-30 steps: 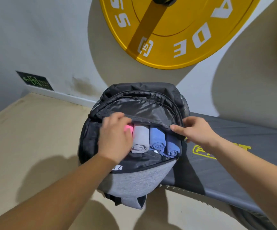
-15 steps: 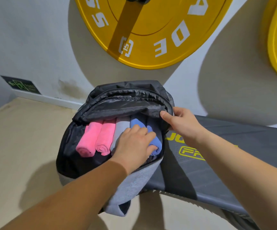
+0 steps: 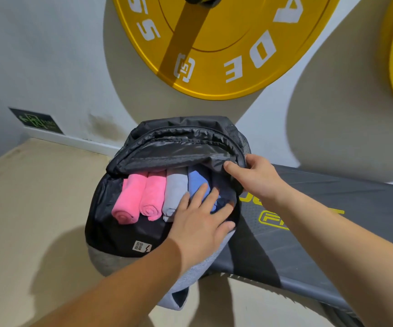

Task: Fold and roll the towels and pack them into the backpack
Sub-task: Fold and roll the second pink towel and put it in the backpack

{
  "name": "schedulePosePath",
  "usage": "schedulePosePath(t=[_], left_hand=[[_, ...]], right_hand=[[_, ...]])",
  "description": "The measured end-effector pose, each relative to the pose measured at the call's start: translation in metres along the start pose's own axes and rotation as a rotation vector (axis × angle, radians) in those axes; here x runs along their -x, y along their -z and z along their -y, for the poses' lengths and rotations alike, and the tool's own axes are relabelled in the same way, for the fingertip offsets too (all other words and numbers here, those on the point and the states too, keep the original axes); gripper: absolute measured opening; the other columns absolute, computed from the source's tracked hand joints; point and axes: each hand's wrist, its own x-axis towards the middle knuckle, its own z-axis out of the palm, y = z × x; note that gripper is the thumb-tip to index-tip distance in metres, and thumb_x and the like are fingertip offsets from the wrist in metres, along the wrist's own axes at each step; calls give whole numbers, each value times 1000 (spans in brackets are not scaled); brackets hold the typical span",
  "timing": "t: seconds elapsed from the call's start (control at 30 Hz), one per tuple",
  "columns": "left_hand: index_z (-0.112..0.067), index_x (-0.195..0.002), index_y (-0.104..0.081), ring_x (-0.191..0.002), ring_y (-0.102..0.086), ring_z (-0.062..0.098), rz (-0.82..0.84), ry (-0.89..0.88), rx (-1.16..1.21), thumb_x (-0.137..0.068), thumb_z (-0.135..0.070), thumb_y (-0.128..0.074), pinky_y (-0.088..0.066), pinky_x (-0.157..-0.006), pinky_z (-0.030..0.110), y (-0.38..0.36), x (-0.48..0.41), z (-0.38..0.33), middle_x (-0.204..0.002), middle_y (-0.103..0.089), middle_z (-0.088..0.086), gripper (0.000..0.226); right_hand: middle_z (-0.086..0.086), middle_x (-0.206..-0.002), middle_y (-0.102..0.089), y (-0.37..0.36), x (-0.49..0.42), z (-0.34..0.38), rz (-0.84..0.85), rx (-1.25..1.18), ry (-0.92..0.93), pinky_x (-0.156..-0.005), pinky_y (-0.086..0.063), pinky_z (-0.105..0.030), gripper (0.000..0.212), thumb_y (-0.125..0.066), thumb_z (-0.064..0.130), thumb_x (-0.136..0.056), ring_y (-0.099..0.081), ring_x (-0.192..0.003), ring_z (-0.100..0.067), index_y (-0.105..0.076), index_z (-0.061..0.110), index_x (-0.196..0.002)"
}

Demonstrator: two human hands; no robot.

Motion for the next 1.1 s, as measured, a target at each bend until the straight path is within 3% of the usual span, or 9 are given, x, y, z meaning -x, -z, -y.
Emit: schedulePosePath(t=[0.07,0.23,0.43,0.57,0.63,0.7,0.83,0.93,1.1], left_hand=[[-39,-142,-53,-156,-19,23,18,122,134,-101,-60,-31,-29,-119,51,2,0,-7,-162,-38,0,50],[-35,-137,-42,-147,-34,25,24,218,101,-103,-48,-33,-51,-95,53,10,-16,-27,-155,-43,-2,37],[-20,-156,-32,-157,1,34,127,155,130,-90,-51,1,-11,-127,46,-6,-22,-35,-165,-20,23,80],[-21,-148,-45,-148,-17,40,164,183,228,-100,-42,-25,-20,-124,47,-1,-51,-15,-144,-38,20,56],[-23,-142,-50,-138,-28,36,176,183,303,-100,-38,-35,-31,-116,50,1,-61,-5,-124,-43,11,47],[-25,-147,-44,-141,-27,34,177,143,305,-102,-36,-39,-34,-116,50,7,-55,-2,-132,-44,11,47],[-29,-150,-43,-153,-24,26,25,125,92,-101,-35,-47,-34,-117,46,28,-11,0,-162,-35,5,50],[-32,-148,-45,-149,-27,27,29,234,25,-103,-41,-45,-36,-114,46,32,11,25,-163,-34,1,46],[-34,-146,-49,-141,-35,26,55,340,139,-102,-46,-47,-46,-107,44,25,22,52,-159,-36,2,45]], right_hand=[[-11,-99,-77,0,-2,0,11,5,-13,-84,-60,-45,32,-74,39,-85,-73,-98,-28,-72,10,-100],[-30,-113,-65,8,-5,1,80,-26,-62,-71,-53,-52,63,-79,49,-67,-60,-79,-24,-66,0,-105],[-27,-111,-69,13,-6,1,118,-40,-86,-75,-53,-44,61,-77,46,-69,-62,-82,-22,-66,1,-108],[-37,-102,-62,14,-12,0,86,-74,-59,-90,-52,-68,74,-78,50,-66,-56,-79,-23,-59,-8,-108],[-41,-101,-58,13,-15,-2,43,-87,-33,-80,-58,-61,81,-78,52,-65,-53,-78,-23,-55,-12,-109],[-28,-84,-57,12,-16,-4,18,-74,-30,-70,-49,-44,82,-78,54,-65,-51,-77,-22,-54,-12,-107],[-28,-85,-63,10,-13,-3,-26,-15,-39,-68,-52,-43,61,-76,49,-72,-57,-74,-20,-62,-5,-98],[-1,-88,-66,3,-8,1,-136,284,67,-69,-47,-33,33,-70,37,-84,-61,-82,-20,-62,9,-100],[-2,-135,-54,-28,3,10,-212,937,650,-101,-46,-48,58,-65,45,-85,-49,-127,-28,-53,28,-140]])
